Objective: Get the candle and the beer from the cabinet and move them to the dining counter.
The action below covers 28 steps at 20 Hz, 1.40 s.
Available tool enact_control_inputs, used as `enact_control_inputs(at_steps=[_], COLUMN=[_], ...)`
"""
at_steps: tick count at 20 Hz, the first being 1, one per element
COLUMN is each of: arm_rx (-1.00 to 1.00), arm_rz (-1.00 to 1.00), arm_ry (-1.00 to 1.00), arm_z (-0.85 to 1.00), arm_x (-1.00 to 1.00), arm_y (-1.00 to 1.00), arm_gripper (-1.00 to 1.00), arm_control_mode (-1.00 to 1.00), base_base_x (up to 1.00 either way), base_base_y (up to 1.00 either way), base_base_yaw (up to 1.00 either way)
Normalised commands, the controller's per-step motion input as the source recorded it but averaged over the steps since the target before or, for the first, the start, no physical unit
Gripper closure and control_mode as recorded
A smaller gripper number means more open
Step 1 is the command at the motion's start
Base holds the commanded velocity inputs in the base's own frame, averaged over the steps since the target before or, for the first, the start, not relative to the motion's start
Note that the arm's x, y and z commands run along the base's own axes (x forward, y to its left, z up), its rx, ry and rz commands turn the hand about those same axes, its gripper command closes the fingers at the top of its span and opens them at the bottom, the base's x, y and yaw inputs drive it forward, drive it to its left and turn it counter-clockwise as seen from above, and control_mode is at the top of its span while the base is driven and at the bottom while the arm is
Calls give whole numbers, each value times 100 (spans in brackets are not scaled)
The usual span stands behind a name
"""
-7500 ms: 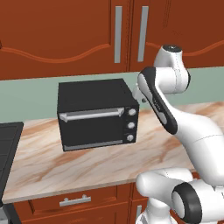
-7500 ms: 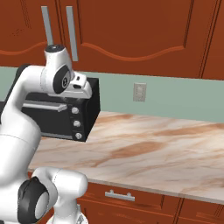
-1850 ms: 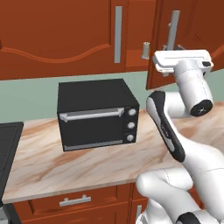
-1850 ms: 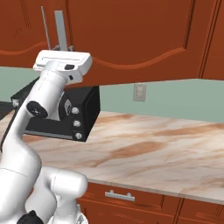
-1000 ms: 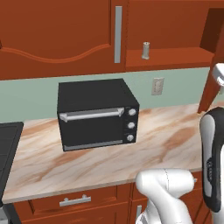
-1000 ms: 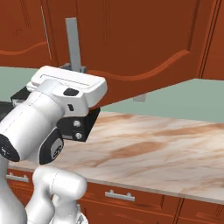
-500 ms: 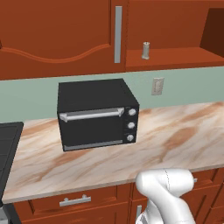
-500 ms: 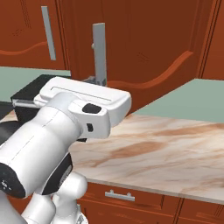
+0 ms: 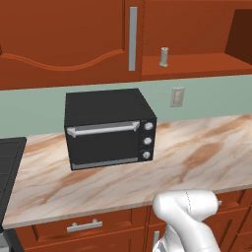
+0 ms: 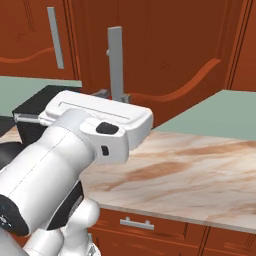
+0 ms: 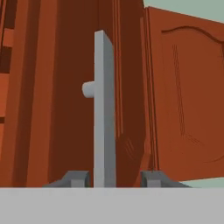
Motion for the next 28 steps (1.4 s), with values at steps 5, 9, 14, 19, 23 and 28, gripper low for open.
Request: enact_control_inputs(at_steps=[5,9,14,19,23,28], arm_rx=[0,0,-1,-1,0,6], arm_rz=[-4,-2,-8,-26,-34,-39], arm_ry=[0,0,0,0,0,0], arm_z=[0,0,2,10,9,0], arm_x=[-89,-83,-21,17,51,72], arm_y=[7,50,98,99,66,10], arm_gripper=[-100,-100,-100,-100,-100,-100], arm_control_mode=[-100,-100,-100,-100,-100,-100], base_base_x=[0,0,0,0,0,0], base_base_y=[0,0,0,0,0,0], base_base_yaw=[0,0,0,0,0,0])
